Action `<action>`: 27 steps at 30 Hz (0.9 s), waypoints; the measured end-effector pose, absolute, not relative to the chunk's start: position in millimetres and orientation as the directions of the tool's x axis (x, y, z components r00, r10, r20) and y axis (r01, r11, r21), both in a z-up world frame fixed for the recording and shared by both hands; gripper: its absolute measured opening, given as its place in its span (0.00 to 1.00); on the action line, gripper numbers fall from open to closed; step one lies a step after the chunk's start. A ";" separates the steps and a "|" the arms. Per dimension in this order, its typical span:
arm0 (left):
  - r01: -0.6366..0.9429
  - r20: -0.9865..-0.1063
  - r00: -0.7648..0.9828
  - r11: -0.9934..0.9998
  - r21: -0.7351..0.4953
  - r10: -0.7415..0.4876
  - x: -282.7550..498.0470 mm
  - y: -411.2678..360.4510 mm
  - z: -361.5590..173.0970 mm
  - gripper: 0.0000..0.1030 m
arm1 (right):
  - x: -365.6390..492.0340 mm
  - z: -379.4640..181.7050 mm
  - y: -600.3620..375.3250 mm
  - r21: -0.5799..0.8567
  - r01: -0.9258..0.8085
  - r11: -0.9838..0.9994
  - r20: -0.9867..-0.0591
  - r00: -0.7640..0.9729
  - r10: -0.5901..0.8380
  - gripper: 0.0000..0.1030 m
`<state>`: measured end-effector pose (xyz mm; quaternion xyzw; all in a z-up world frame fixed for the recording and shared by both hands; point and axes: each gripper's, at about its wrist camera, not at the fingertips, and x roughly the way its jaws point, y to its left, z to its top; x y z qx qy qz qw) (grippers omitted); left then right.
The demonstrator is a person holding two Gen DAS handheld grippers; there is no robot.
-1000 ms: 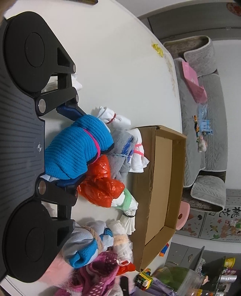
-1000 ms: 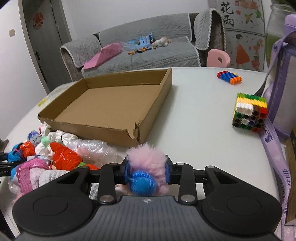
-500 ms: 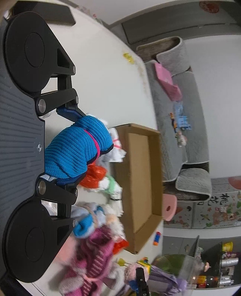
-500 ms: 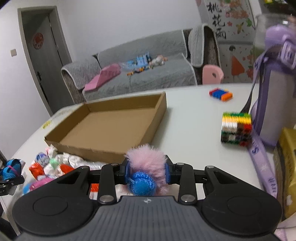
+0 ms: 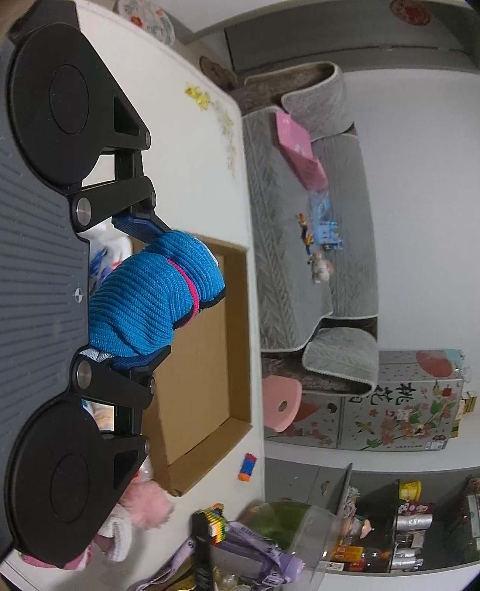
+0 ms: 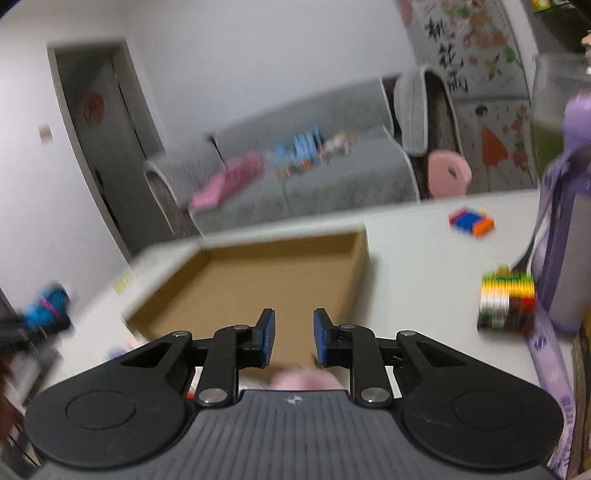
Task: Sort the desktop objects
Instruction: 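Carry the blue sock and pink pom-pom over the cardboard tray with both tools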
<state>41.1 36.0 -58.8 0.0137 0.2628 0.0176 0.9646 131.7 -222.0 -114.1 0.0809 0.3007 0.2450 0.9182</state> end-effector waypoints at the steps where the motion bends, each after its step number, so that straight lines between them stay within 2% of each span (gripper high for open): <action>1: -0.026 -0.508 0.860 0.999 0.032 0.039 39.7 35.6 -62.2 0.63 | 134.1 -123.7 -219.2 0.269 -0.395 0.878 -0.551 0.685 0.477 0.25; 3: -0.026 -0.519 0.854 0.999 0.020 0.032 38.6 37.9 -69.9 0.63 | 140.2 -141.4 -217.2 0.257 -0.391 0.884 -0.608 0.646 0.462 0.27; 5: -0.027 -0.529 0.848 1.000 0.005 0.025 37.1 39.5 -75.2 0.63 | 141.3 -148.9 -218.9 0.253 -0.390 0.886 -0.623 0.635 0.457 0.40; 7: -0.026 -0.535 0.845 1.000 0.004 0.024 35.7 39.7 -77.6 0.63 | 142.1 -150.5 -217.8 0.250 -0.398 0.883 -0.627 0.628 0.461 0.66; 9: -0.024 -0.534 0.845 1.000 0.005 0.023 33.9 40.5 -75.9 0.63 | 140.2 -150.8 -210.9 0.237 -0.409 0.881 -0.636 0.620 0.459 0.72; 12: -0.020 -0.530 0.848 1.000 0.009 0.021 31.0 39.5 -73.8 0.63 | 135.9 -154.6 -197.6 0.214 -0.438 0.873 -0.661 0.594 0.459 0.67; 14: -0.019 -0.528 0.849 1.000 0.008 0.020 29.6 38.7 -72.4 0.63 | 133.8 -154.7 -196.3 0.228 -0.442 0.868 -0.671 0.575 0.469 0.51; 15: -0.018 -0.528 0.849 1.000 0.008 0.020 28.6 38.1 -72.2 0.63 | 133.5 -153.8 -197.0 0.227 -0.442 0.868 -0.673 0.573 0.468 0.35; 20: -0.019 -0.527 0.850 1.000 0.008 0.020 26.6 37.4 -70.9 0.63 | 120.1 -152.3 -203.8 0.234 -0.440 0.867 -0.671 0.572 0.472 0.31; 27: -0.027 -0.525 0.850 0.999 0.030 0.039 18.6 39.6 -66.3 0.63 | 111.0 -133.9 -229.5 0.295 -0.408 0.864 -0.587 0.636 0.500 0.31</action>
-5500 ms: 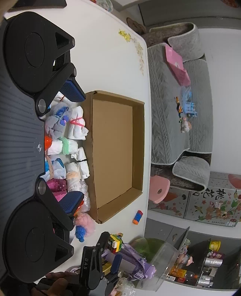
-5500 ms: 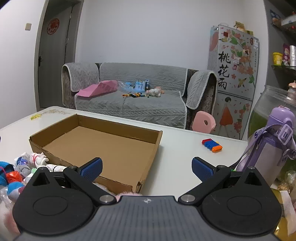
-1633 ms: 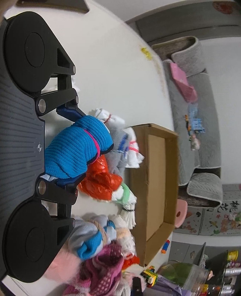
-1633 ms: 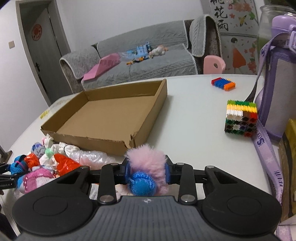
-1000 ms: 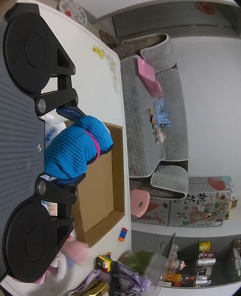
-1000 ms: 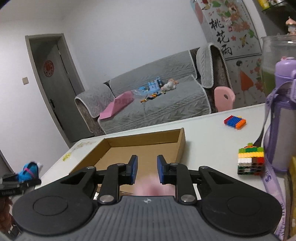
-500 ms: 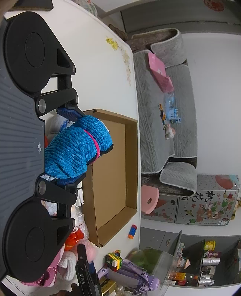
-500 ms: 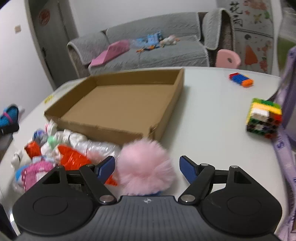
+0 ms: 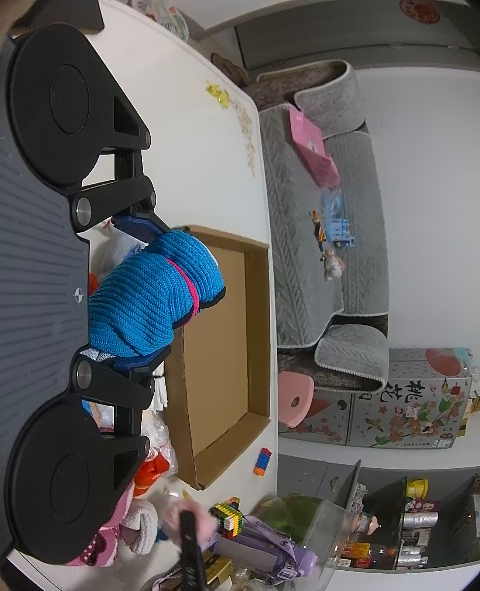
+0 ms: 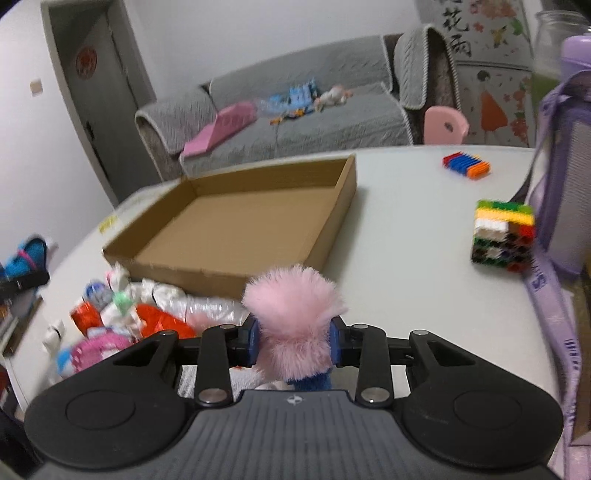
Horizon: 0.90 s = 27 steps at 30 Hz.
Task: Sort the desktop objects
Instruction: 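Carry the blue sock and pink pom-pom over the cardboard tray with both tools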
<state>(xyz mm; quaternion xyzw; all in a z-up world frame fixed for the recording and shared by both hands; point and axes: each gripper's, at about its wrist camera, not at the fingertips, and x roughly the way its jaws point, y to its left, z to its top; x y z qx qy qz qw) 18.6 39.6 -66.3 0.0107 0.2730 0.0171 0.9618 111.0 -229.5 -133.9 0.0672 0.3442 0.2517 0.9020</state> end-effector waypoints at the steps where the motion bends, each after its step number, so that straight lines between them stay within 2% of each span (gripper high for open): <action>1: -0.030 -0.526 0.849 0.999 0.033 0.042 17.0 40.9 -65.5 0.63 | 110.3 -131.1 -232.7 0.301 -0.403 0.864 -0.577 0.645 0.502 0.31; 11: -0.052 -0.508 0.858 0.997 0.050 0.070 31.2 54.3 -40.0 0.63 | 111.0 -93.1 -242.0 0.337 -0.412 0.847 -0.461 0.712 0.530 0.31; 15: -0.045 -0.471 0.880 0.997 0.061 0.068 55.6 58.8 -14.8 0.63 | 127.9 -67.2 -227.4 0.309 -0.443 0.842 -0.426 0.727 0.539 0.31; 19: -0.034 -0.475 0.878 0.997 0.062 0.060 92.3 64.0 -0.8 0.63 | 149.2 -43.3 -212.7 0.271 -0.481 0.834 -0.388 0.738 0.552 0.31; 22: -0.022 -0.496 0.867 0.998 0.056 0.047 129.9 67.2 1.7 0.63 | 177.5 -33.6 -194.1 0.241 -0.502 0.831 -0.391 0.733 0.556 0.31; 27: 0.012 -0.539 0.842 0.999 0.044 0.013 188.1 69.3 -10.8 0.63 | 226.9 -44.7 -167.8 0.213 -0.508 0.835 -0.453 0.706 0.545 0.31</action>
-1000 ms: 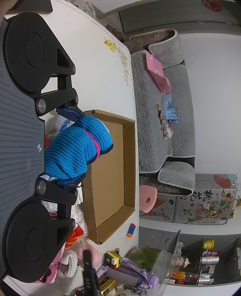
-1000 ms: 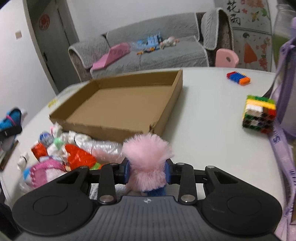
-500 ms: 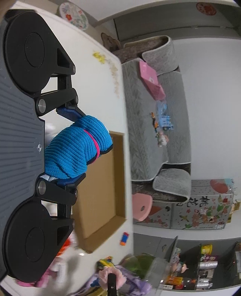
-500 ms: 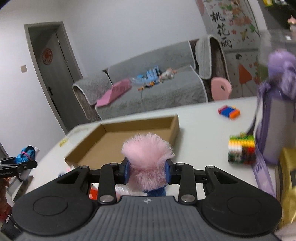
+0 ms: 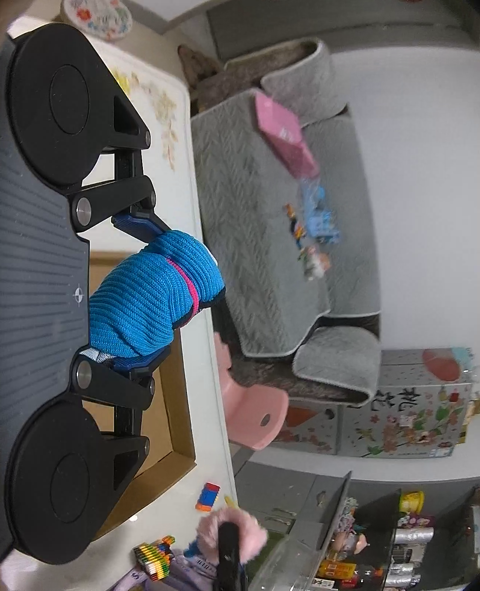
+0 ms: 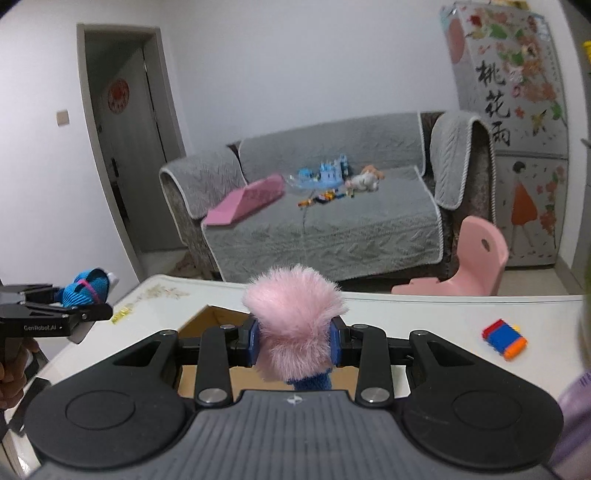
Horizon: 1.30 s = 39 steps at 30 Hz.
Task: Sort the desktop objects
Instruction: 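Carry the blue sock and pink pom-pom over the cardboard tray with both tools, then open both tools to drop the blue sock and pink pom-pom into the tray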
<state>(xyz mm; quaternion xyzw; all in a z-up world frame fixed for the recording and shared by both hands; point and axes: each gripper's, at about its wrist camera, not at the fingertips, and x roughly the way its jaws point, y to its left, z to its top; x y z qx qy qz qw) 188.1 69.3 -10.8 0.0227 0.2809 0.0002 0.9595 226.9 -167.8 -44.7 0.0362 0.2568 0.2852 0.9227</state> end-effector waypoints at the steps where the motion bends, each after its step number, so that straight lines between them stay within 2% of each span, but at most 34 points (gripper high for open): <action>1: 0.020 -0.552 0.834 0.999 0.041 0.006 202.2 68.3 -16.0 0.63 | 234.1 -48.1 -164.7 0.209 -0.508 0.836 -0.466 0.699 0.542 0.31; 7: 0.053 -0.615 0.788 0.998 0.034 -0.021 256.2 63.4 -52.3 0.63 | 272.5 -74.3 -149.1 0.212 -0.503 0.838 -0.540 0.655 0.529 0.31; 18: 0.027 -0.728 0.685 0.998 0.062 0.027 297.9 61.9 -118.1 0.63 | 295.2 -115.0 -88.9 0.252 -0.544 0.800 -0.616 0.548 0.566 0.31; 25: 0.018 -0.804 0.592 0.997 0.078 0.052 295.3 60.5 -131.2 0.65 | 288.3 -147.1 -64.1 0.185 -0.555 0.811 -0.722 0.483 0.495 0.31; 39: 0.026 -0.851 0.525 0.999 0.035 0.016 236.4 44.8 -128.0 0.68 | 225.5 -144.2 -73.1 0.116 -0.596 0.794 -0.787 0.433 0.439 0.31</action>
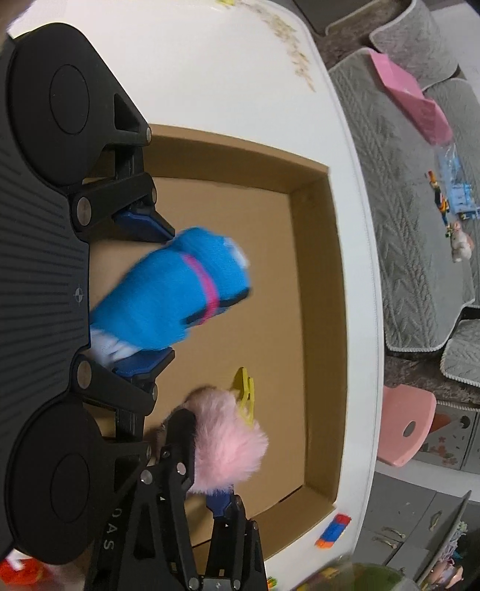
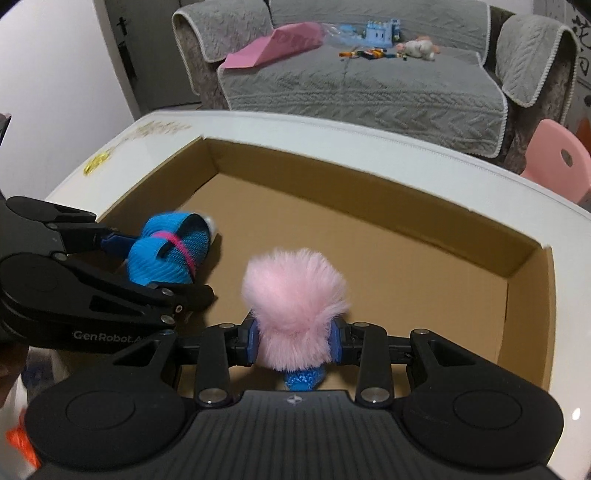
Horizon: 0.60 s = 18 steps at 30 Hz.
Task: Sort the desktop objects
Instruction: 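Open both tools to drop the blue sock and pink pom-pom into the tray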
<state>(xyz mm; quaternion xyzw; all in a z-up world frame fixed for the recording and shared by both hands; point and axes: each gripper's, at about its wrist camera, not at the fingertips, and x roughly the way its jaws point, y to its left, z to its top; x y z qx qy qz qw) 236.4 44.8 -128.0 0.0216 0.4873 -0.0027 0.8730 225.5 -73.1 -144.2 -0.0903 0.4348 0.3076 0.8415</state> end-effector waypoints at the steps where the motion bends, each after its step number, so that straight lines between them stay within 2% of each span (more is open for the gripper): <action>1: 0.029 -0.850 0.526 0.999 0.037 0.016 232.3 42.3 -128.0 0.68 | 220.5 -144.2 -73.8 0.103 -0.602 0.792 -0.789 0.435 0.434 0.32; 15: 0.024 -0.861 0.509 0.999 0.034 0.017 192.2 27.5 -127.0 0.70 | 196.6 -144.6 -75.4 0.038 -0.651 0.758 -0.819 0.414 0.397 0.35; 18: 0.013 -0.867 0.498 1.000 0.026 0.016 186.9 27.1 -126.6 0.69 | 200.0 -145.7 -77.8 0.032 -0.642 0.766 -0.822 0.419 0.386 0.44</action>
